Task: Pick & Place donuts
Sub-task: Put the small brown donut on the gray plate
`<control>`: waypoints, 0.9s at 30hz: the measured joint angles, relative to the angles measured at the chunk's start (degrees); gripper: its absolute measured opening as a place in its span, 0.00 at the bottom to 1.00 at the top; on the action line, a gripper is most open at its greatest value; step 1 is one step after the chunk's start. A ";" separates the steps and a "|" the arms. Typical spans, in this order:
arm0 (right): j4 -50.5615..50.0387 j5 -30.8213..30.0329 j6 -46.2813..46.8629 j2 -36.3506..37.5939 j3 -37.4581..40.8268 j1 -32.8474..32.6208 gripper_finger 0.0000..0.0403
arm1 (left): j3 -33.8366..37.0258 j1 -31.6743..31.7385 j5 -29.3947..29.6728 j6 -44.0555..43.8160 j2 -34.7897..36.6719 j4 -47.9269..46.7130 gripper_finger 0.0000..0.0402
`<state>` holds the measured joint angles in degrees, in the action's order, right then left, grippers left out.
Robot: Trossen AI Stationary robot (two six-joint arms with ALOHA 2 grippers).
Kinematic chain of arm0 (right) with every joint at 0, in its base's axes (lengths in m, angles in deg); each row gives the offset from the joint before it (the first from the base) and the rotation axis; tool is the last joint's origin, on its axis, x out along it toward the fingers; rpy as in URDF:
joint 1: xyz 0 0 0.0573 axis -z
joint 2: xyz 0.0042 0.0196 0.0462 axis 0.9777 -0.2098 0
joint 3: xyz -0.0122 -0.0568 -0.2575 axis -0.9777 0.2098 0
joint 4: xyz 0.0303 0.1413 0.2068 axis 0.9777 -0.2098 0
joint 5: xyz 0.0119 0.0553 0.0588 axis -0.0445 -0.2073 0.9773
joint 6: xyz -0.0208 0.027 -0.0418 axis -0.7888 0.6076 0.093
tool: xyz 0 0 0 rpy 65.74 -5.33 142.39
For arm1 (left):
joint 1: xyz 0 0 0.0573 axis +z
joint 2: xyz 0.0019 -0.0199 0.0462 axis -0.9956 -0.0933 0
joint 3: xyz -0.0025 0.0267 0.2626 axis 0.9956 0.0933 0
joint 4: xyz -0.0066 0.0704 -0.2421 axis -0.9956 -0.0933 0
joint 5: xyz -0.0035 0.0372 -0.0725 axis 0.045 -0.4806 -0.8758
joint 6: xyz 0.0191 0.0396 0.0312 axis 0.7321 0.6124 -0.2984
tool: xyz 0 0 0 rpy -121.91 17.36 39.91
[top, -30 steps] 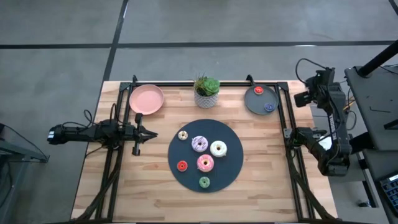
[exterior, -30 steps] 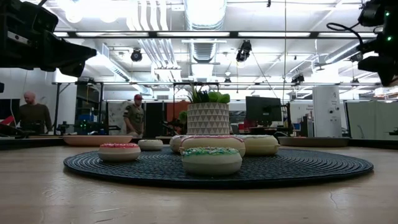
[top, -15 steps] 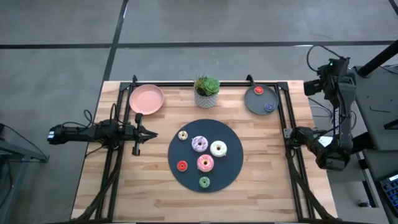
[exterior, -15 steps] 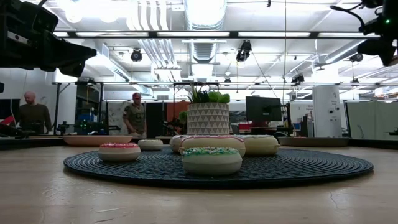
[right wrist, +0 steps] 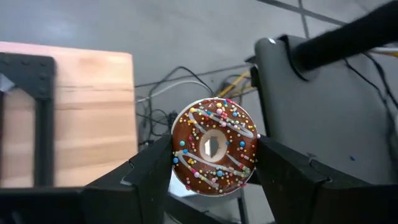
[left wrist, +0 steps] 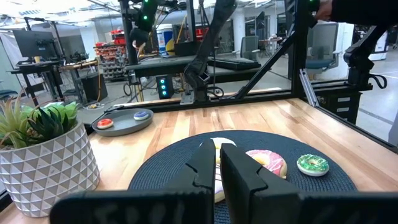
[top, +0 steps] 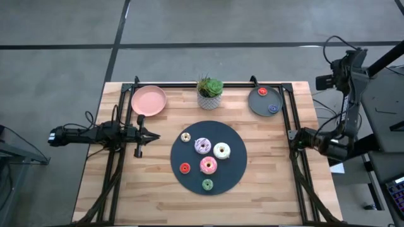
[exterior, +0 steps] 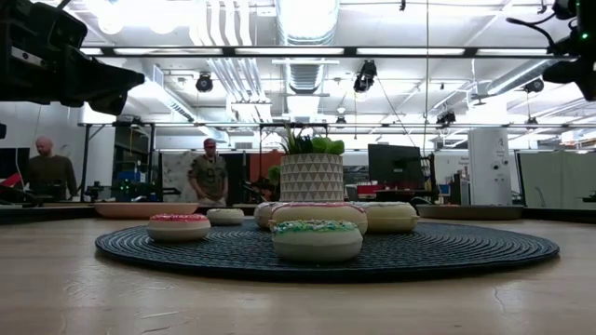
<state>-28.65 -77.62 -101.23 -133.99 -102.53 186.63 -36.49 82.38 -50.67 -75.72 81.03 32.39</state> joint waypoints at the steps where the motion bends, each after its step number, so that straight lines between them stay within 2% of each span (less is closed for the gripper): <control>1: 0.35 0.81 -0.06 -0.43 -0.19 0.28 0.52 | 0.00 0.00 -0.01 -0.01 0.00 0.00 0.00; 8: 3.50 3.26 -3.92 -3.91 -1.57 1.23 0.52 | 0.00 -0.02 -0.01 -0.01 -0.01 0.00 0.00; 16: 4.08 15.75 -8.27 -10.12 -4.37 1.21 0.52 | 0.00 -0.02 0.00 0.00 -0.02 0.00 0.00; 20: 4.00 19.31 -11.77 -13.03 -4.67 1.16 0.52 | 0.00 -0.02 0.00 0.00 0.00 0.00 0.00; 27: 4.86 20.29 -13.41 -17.59 -5.52 1.16 0.52 | 0.00 -0.02 0.00 -0.01 -0.01 0.00 0.00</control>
<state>-23.79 -57.33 -114.64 -151.58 -108.05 187.80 -36.49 82.36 -50.67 -75.73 81.02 32.39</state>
